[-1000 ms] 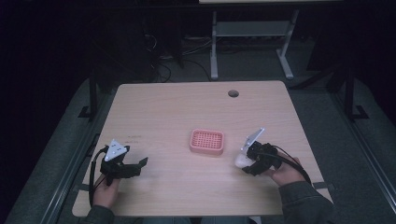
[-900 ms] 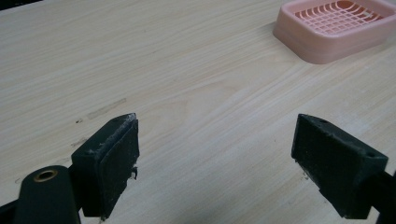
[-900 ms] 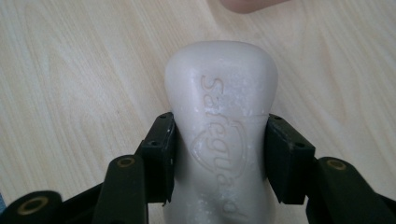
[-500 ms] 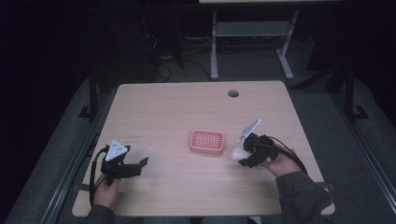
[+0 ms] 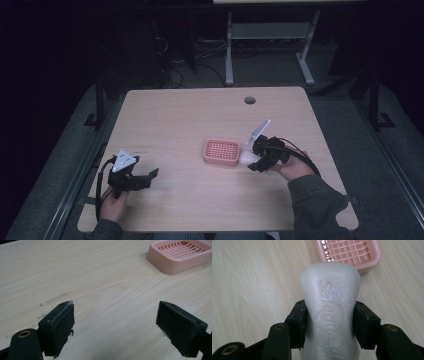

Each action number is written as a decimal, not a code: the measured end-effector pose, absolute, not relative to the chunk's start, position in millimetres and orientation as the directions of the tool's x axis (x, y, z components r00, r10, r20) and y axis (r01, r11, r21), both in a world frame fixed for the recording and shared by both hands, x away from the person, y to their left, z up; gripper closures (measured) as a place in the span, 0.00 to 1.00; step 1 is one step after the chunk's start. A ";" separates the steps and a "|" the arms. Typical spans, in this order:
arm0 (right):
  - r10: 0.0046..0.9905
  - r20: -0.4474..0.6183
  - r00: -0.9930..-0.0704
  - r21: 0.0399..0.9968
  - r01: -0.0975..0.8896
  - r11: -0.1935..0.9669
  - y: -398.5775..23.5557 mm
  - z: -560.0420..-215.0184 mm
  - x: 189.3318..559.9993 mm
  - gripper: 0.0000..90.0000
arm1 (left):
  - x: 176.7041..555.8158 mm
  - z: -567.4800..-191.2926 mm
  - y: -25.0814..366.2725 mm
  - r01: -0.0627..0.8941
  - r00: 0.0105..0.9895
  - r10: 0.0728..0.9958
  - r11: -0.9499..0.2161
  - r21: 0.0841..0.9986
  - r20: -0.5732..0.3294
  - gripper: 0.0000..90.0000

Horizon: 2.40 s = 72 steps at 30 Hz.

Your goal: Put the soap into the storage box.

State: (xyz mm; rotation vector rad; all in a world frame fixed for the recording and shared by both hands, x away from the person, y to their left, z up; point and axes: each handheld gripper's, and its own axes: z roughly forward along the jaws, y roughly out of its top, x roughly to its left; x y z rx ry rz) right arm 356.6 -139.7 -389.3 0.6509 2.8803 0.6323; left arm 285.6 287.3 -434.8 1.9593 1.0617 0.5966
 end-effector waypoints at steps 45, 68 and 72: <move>0.341 -0.059 -0.938 0.415 0.288 0.863 -81.0 -357.8 401.2 0.54 | 288.0 -435.6 288.1 0.474 0.518 0.855 -0.310 0.824 0.023 0.16; 0.328 -0.028 -0.944 0.358 0.297 0.885 -50.0 -388.2 427.8 0.54 | 288.7 -436.5 288.9 0.483 0.514 0.858 -0.304 0.821 0.015 0.16; 0.325 -0.024 -0.945 0.351 0.297 0.888 -46.5 -394.0 431.2 0.54 | 288.9 -436.6 289.1 0.484 0.514 0.858 -0.302 0.821 0.012 0.16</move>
